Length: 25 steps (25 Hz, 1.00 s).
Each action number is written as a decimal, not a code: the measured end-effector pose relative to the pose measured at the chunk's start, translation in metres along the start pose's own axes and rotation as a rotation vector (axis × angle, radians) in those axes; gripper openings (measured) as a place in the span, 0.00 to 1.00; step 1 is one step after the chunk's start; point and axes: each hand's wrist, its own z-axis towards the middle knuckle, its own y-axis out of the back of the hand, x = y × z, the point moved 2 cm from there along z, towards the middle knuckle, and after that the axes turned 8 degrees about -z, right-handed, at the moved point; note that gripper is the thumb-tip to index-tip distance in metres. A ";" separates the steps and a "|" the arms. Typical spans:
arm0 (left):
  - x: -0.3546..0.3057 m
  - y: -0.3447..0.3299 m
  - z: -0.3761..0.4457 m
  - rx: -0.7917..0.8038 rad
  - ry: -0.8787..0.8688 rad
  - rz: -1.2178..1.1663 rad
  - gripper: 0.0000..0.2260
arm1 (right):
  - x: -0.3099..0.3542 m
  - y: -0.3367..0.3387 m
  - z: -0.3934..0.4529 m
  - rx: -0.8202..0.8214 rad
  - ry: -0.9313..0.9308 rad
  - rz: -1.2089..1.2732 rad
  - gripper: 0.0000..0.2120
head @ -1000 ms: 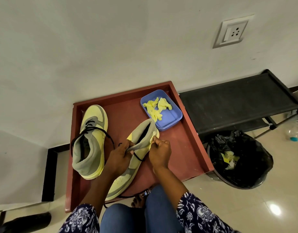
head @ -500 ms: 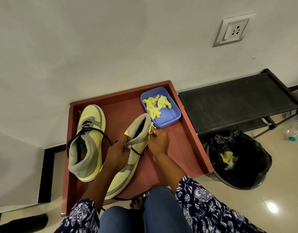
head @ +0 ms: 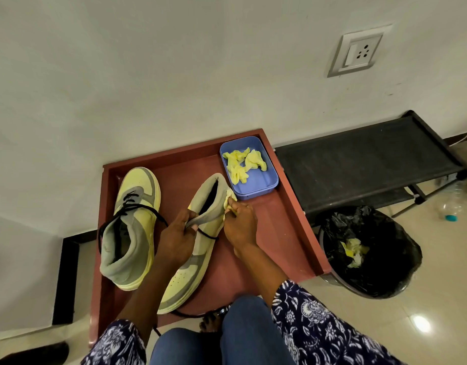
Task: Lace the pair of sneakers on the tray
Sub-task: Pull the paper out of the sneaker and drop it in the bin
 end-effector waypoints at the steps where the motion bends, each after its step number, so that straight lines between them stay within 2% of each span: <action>1: 0.001 0.002 -0.003 -0.003 0.013 -0.022 0.06 | 0.001 0.002 -0.006 0.000 -0.014 0.023 0.18; 6: 0.006 0.014 -0.024 0.121 0.049 -0.122 0.13 | -0.012 0.016 -0.034 -0.091 -0.078 0.188 0.16; 10: 0.006 0.006 -0.034 0.238 -0.017 -0.027 0.15 | -0.042 0.026 -0.037 -0.191 -0.212 0.171 0.16; 14: 0.010 -0.005 -0.036 0.263 -0.049 0.048 0.23 | -0.049 0.036 -0.032 -0.159 -0.246 0.169 0.12; 19: 0.011 -0.009 -0.036 0.220 -0.137 0.112 0.12 | -0.046 0.016 -0.055 -0.236 -0.248 0.205 0.08; 23: 0.017 -0.010 -0.036 0.235 -0.177 0.087 0.14 | -0.050 0.017 -0.032 -0.292 -0.268 0.167 0.09; 25: 0.019 -0.010 -0.036 0.242 -0.179 0.071 0.10 | -0.048 0.022 -0.016 -0.265 -0.312 0.124 0.11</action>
